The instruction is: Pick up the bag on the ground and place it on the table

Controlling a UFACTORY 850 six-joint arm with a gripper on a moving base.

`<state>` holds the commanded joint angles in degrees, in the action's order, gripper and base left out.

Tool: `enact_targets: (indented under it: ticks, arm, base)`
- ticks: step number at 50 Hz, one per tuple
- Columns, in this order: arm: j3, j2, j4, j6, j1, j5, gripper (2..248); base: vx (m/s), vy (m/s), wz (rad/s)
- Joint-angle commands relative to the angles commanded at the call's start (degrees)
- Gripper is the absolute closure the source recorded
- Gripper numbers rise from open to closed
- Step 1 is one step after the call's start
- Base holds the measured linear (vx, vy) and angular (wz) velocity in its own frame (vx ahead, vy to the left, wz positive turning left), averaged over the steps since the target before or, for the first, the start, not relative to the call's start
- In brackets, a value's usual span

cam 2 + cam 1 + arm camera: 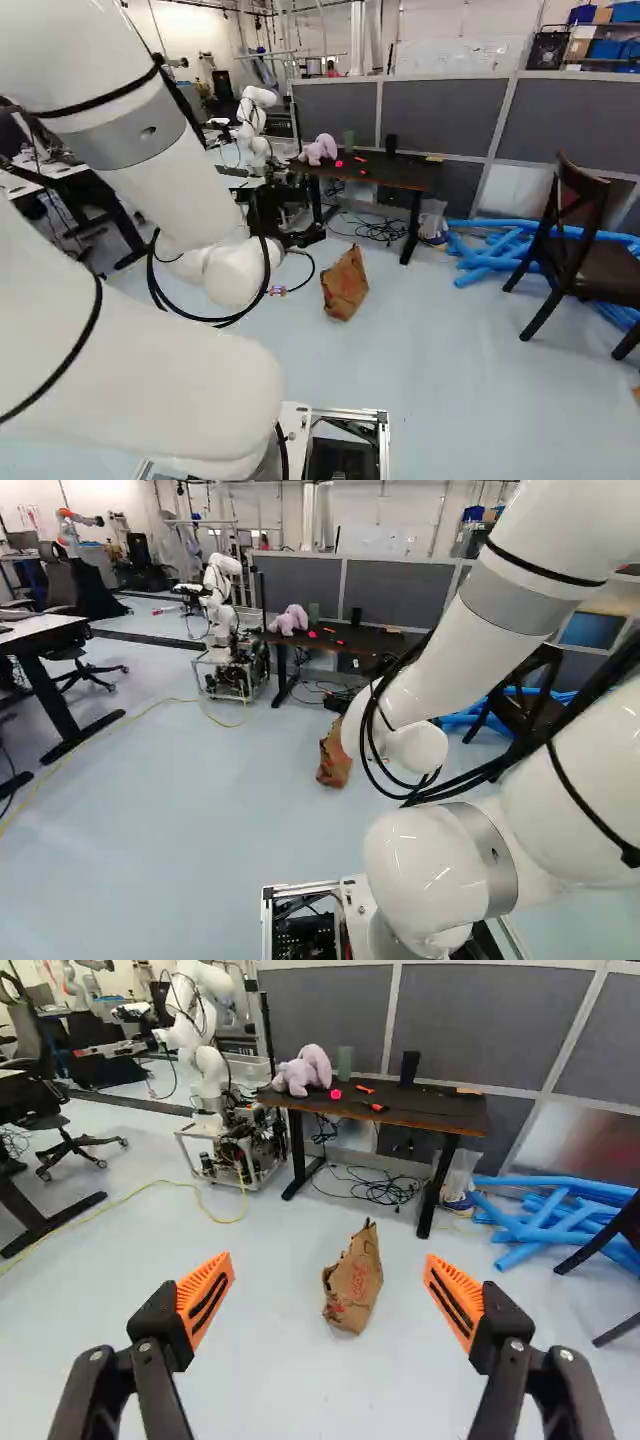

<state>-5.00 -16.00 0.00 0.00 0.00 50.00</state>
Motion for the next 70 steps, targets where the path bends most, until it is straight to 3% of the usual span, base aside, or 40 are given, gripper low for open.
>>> enact_targets:
  ticks: [34,70]
  arm:
    - [0.0,0.0,0.0,0.0,0.0,0.0,3]
    - [0.0,0.0,0.0,0.0,0.0,0.0,3]
  base:
    - [0.217,-0.001,-0.208]
    - [0.211,0.047,-0.025]
